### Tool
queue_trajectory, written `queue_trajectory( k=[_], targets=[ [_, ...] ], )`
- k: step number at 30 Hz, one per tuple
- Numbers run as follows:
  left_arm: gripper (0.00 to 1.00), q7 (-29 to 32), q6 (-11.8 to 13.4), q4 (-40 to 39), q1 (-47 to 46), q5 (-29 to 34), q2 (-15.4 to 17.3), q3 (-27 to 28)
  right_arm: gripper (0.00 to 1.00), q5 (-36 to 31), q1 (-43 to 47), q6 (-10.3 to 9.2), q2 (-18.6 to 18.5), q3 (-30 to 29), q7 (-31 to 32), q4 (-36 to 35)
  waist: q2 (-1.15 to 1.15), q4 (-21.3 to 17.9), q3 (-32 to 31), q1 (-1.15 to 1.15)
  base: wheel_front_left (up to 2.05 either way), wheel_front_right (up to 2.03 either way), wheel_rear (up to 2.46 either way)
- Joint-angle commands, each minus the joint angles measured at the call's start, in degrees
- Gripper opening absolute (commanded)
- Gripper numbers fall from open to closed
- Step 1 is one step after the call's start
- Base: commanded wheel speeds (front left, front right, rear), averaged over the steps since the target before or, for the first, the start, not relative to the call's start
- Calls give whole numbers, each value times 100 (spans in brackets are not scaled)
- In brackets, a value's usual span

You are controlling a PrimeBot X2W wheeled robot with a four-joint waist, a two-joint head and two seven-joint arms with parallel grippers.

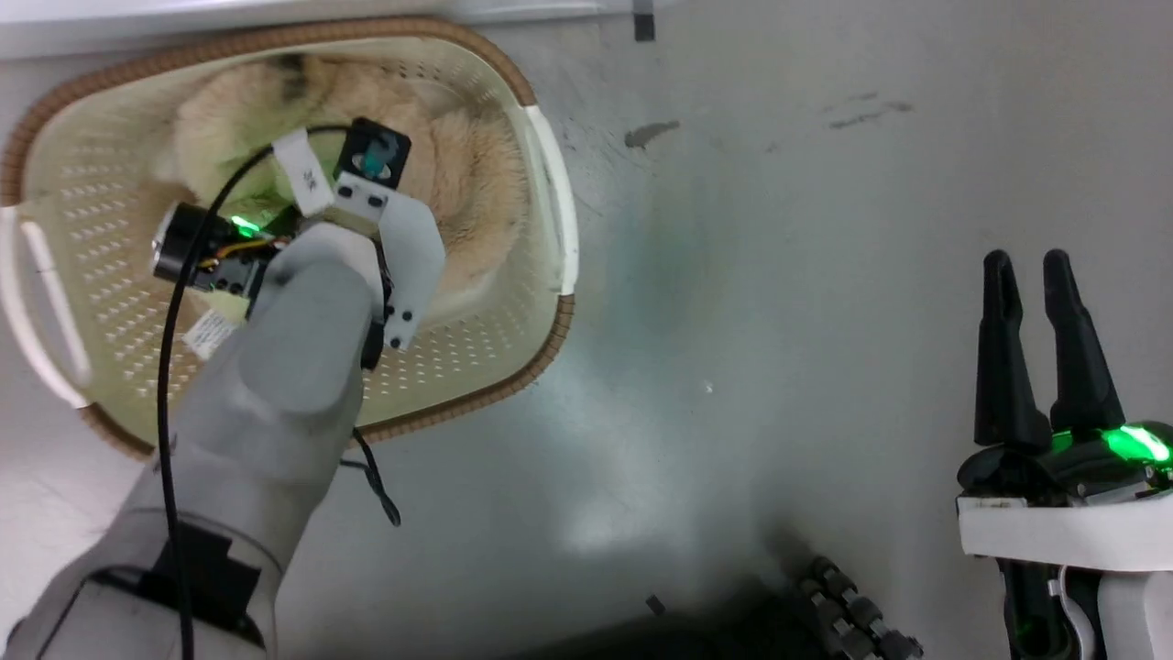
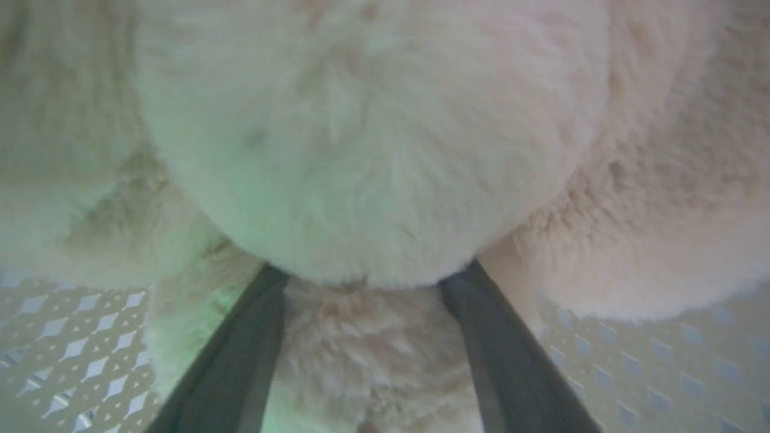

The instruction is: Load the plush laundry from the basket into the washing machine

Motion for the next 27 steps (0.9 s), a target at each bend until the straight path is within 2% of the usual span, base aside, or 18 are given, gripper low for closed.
queue_trajectory(
  k=[1, 7, 8, 9, 13, 16, 27],
  targets=[
    [100, 159, 29, 215, -121, -57, 15, -70, 100, 91, -134, 4, -3, 13, -53, -45, 0, -81, 102, 0, 0, 0, 0],
    [100, 673, 140, 536, -569, -175, 4, -239, 100, 292, -165, 4, -3, 87, -125, -115, 0, -168, 399, 0, 0, 0, 0],
    [38, 690, 147, 561, -632, -182, 17, -280, 100, 327, -175, 4, -3, 101, -137, -125, 0, -181, 447, 0, 0, 0, 0],
    [0, 715, 154, 592, -684, -195, 28, -316, 100, 362, -188, 4, -4, 113, -149, -133, 0, -190, 491, 0, 0, 0, 0],
    [0, 777, 146, 686, -792, -329, -13, -405, 100, 450, -260, 5, -4, 119, -194, -149, 0, -147, 591, 0, 0, 0, 0],
    [0, 685, 88, 617, -622, -444, -72, -369, 100, 401, -318, 5, -4, 126, -194, -99, 0, -46, 432, 0, 0, 0, 0],
    [0, -213, -265, 305, 210, -923, -455, -249, 100, 100, -380, 5, -4, 209, -194, 266, 0, 516, -743, 0, 0, 0, 0]
  ],
)
